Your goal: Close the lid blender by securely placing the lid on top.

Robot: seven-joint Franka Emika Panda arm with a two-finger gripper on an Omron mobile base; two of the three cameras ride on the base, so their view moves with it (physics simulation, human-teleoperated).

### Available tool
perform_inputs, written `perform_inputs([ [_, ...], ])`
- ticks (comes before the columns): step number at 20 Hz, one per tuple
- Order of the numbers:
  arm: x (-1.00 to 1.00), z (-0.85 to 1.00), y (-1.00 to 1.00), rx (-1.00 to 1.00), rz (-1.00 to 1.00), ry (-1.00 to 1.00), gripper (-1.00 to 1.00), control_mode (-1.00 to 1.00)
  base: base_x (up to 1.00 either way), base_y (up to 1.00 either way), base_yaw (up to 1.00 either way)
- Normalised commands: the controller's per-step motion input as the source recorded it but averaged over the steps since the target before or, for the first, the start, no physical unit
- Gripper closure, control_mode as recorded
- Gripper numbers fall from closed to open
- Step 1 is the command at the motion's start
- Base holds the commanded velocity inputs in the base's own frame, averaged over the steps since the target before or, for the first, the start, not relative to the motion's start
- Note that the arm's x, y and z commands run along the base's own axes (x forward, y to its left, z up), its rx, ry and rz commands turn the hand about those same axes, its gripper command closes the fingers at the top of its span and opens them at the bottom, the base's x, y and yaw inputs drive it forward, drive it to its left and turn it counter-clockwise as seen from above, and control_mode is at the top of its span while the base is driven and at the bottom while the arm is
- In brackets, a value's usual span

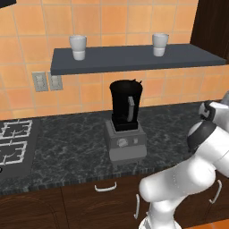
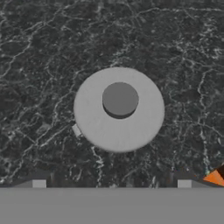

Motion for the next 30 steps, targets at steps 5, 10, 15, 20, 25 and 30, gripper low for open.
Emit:
perform_inputs([
  [5, 0.22, -0.22, -0.21, 0.00, 0.01, 0.04, -1.00, -1.00, 0.00, 0.00, 0.00],
  [10, 0.22, -0.16, -0.19, 0.00, 0.02, 0.02, -1.00, -1.00, 0.00, 0.00, 0.00],
  [15, 0.19, -0.19, -0.15, 0.00, 0.01, 0.02, -1.00, -1.00, 0.00, 0.00, 0.00],
  [20, 0.20, -0.14, -0.16, 0.00, 0.01, 0.01, -1.00, -1.00, 0.00, 0.00, 0.00],
  [25, 0.16, -0.15, -0.06, 0.00, 0.00, 0.01, -1.00, -1.00, 0.00, 0.00, 0.00],
  [30, 0.12, -0.20, 0.00, 0.00, 0.00, 0.01, 1.00, -1.00, 0.00, 0.00, 0.00],
])
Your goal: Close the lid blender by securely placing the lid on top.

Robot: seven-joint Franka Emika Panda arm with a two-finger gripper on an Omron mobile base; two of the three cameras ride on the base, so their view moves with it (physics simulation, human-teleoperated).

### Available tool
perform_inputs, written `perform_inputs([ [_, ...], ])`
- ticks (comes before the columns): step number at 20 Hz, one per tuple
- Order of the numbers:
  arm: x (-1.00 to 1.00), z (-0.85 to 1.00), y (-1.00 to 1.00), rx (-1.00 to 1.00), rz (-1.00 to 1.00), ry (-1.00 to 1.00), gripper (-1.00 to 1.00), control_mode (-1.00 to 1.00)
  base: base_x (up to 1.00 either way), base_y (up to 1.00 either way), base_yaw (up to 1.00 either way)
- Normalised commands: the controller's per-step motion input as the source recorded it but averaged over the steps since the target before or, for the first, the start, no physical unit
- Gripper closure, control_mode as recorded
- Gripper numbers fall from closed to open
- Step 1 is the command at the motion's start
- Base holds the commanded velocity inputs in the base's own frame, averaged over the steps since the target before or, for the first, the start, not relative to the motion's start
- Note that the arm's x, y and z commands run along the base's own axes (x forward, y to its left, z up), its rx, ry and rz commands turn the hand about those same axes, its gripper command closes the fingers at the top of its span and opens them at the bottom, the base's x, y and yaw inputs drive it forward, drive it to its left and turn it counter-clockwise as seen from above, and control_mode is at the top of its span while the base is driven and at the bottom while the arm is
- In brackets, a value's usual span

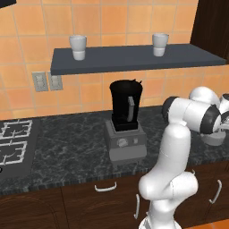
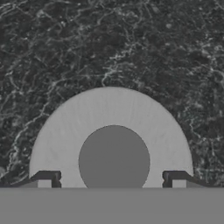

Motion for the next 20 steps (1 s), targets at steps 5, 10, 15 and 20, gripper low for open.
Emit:
perform_inputs([
  [5, 0.01, -0.29, 0.02, 0.00, 0.00, 0.01, 1.00, -1.00, 0.00, 0.00, 0.00],
  [10, 0.00, -0.20, 0.02, 0.00, 0.00, 0.00, 1.00, -1.00, 0.00, 0.00, 0.00],
  [15, -0.03, 0.15, 0.02, 0.00, 0.04, 0.01, 1.00, -1.00, 0.00, 0.00, 0.00],
  [20, -0.28, 0.86, 0.45, -0.01, 0.19, -0.03, 1.00, -1.00, 0.00, 0.00, 0.00],
])
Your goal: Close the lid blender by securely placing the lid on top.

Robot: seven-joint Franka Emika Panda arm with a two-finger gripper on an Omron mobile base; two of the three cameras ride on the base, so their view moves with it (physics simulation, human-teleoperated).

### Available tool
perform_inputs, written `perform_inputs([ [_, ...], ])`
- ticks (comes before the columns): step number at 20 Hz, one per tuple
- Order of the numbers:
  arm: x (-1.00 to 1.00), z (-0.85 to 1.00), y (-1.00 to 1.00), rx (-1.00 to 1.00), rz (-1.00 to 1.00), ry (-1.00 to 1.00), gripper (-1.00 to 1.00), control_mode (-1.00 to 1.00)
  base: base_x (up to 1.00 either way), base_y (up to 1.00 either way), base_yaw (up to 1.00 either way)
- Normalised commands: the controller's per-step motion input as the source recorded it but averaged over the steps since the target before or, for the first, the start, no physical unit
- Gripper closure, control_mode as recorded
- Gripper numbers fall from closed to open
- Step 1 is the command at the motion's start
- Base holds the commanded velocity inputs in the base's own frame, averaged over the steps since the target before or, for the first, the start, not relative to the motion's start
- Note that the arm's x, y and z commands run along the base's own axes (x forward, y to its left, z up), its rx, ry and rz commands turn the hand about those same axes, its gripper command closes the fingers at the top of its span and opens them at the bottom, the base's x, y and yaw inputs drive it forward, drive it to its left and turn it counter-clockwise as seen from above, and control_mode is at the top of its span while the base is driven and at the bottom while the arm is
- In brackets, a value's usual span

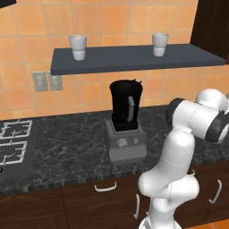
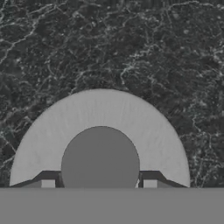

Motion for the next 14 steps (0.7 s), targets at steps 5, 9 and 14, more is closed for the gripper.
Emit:
perform_inputs([
  [5, -0.31, 1.00, 0.61, 0.00, 0.23, -0.04, 1.00, -1.00, 0.00, 0.00, 0.00],
  [9, -0.22, 1.00, 0.70, 0.00, 0.21, -0.10, 1.00, -1.00, 0.00, 0.00, 0.00],
  [14, -0.21, 1.00, 0.62, 0.00, 0.16, -0.16, 1.00, -1.00, 0.00, 0.00, 0.00],
])
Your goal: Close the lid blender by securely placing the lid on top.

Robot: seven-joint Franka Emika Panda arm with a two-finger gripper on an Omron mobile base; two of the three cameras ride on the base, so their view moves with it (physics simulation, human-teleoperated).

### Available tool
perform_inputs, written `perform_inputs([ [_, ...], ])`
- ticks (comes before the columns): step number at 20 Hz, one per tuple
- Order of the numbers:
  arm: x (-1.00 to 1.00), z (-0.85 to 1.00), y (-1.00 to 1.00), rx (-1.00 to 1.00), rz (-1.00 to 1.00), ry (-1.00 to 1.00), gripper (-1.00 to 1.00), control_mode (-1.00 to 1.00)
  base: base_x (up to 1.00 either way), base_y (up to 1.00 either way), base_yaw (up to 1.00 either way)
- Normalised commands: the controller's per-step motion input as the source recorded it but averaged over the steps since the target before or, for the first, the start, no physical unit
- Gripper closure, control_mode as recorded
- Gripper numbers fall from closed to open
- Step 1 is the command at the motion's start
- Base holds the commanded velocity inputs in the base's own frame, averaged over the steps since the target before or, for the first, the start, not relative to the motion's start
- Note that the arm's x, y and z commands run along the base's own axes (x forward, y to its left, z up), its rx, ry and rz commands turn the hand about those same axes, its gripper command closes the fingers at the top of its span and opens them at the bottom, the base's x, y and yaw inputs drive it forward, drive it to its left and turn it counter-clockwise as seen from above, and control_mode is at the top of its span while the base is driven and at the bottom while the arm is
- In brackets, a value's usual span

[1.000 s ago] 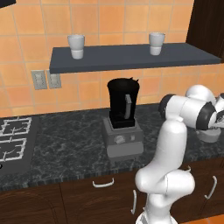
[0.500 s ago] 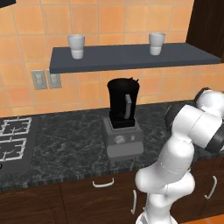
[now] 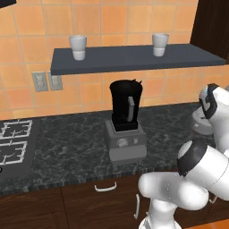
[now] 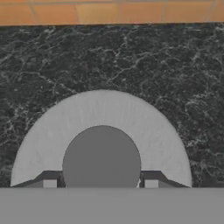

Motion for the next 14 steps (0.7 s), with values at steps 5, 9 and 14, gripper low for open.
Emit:
perform_inputs([
  [5, -0.12, 1.00, 0.58, 0.00, 0.10, -0.14, 1.00, -1.00, 0.00, 0.00, 0.00],
  [9, -0.15, 1.00, 0.54, -0.07, 0.07, -0.09, 1.00, -1.00, 0.00, 0.00, 0.00],
  [14, -0.12, 1.00, 0.50, -0.17, 0.02, -0.01, 1.00, -1.00, 0.00, 0.00, 0.00],
])
